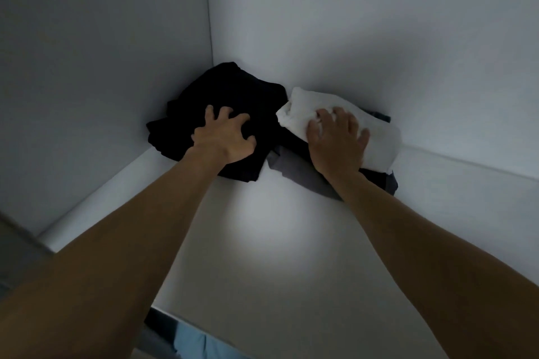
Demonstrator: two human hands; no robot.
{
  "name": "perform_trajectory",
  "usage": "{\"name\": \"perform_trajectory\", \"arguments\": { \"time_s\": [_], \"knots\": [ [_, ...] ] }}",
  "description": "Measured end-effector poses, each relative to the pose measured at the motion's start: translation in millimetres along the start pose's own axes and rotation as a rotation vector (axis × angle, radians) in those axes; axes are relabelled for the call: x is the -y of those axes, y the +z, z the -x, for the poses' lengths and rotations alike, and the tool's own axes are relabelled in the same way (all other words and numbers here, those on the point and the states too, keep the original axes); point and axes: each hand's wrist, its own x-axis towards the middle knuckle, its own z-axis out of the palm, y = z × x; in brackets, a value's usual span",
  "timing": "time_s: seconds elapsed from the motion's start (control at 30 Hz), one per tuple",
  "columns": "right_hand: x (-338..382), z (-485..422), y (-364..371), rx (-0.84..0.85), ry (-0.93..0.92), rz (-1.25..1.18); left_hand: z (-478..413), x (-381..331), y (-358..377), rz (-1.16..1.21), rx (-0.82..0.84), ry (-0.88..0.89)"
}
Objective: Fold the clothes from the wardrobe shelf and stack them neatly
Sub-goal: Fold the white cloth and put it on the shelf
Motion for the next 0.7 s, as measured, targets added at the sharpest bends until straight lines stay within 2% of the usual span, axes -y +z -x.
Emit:
{"name": "perform_trajectory", "arguments": {
  "time_s": [0.17,0.4,0.47,0.57,0.7],
  "knots": [
    [-3,3,-1,0.044,-0.005,-0.063,11,1,6,0.006,-0.019,-0.005],
    [-5,51,-29,0.083,-0.055,-0.277,82,-3,-1,0.048,-0.057,0.073],
    [0,75,-37,0.137,-0.006,-0.376,112,-2,-9,0.116,-0.044,0.121],
    [20,112,-53,0.193,0.209,-0.739,169,7,-14,0.179,-0.062,0.198],
    [74,160,-80,0.156,0.337,-0.999,253,39,-32,0.238,-0.144,0.294]
  ]
}}
